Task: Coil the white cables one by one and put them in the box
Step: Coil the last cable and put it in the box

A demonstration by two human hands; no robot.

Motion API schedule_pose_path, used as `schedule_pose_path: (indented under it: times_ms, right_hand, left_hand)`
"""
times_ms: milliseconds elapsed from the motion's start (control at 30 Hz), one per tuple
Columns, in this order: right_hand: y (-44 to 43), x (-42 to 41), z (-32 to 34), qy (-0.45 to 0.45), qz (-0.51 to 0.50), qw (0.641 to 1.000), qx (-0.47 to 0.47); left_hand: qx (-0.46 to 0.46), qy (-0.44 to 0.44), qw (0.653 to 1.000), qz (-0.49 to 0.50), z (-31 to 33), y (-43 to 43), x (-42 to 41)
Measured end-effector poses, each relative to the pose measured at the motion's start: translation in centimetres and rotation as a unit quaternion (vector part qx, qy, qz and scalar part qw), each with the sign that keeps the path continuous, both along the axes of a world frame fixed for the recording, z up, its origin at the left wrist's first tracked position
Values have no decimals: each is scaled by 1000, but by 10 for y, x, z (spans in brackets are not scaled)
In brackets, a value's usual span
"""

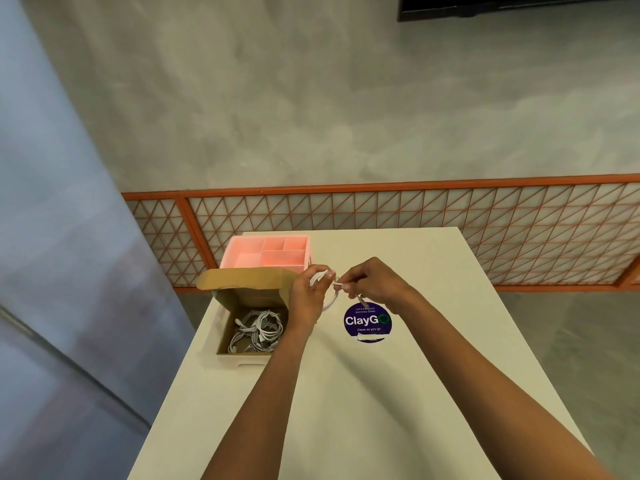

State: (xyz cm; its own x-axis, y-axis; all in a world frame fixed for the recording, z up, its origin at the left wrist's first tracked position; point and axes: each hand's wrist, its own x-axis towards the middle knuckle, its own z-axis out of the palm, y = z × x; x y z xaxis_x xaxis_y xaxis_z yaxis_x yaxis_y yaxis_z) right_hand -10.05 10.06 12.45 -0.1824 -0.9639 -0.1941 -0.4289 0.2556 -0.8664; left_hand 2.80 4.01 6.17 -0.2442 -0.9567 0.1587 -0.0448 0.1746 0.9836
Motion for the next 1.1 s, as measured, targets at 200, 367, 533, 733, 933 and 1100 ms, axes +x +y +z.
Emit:
schedule_pose_path:
  times_ms: [200, 367, 533, 733, 933, 1100]
  right_hand:
    - [7, 1, -1, 15, 17, 999, -25]
    - [13, -10, -4, -23, 21, 999, -19]
    - [10, -20, -4, -47, 2, 999, -23]
    - [7, -30, -9, -55, -34, 996, -55]
    - [5, -38, -16, -93, -48, 990, -92]
    - [10, -33, -22, -170, -64, 972, -147]
  left_hand:
    - [-9, -8, 1000, -16, -7, 1, 6]
    - [71, 9, 997, -15, -7, 5, 14]
    - [122, 8, 989, -85, 0, 8, 19]
    - [103, 40, 982, -155, 14, 13, 18]
    - [56, 5, 985, -162, 28, 14, 11]
    - [53, 15, 990, -133, 31, 14, 4]
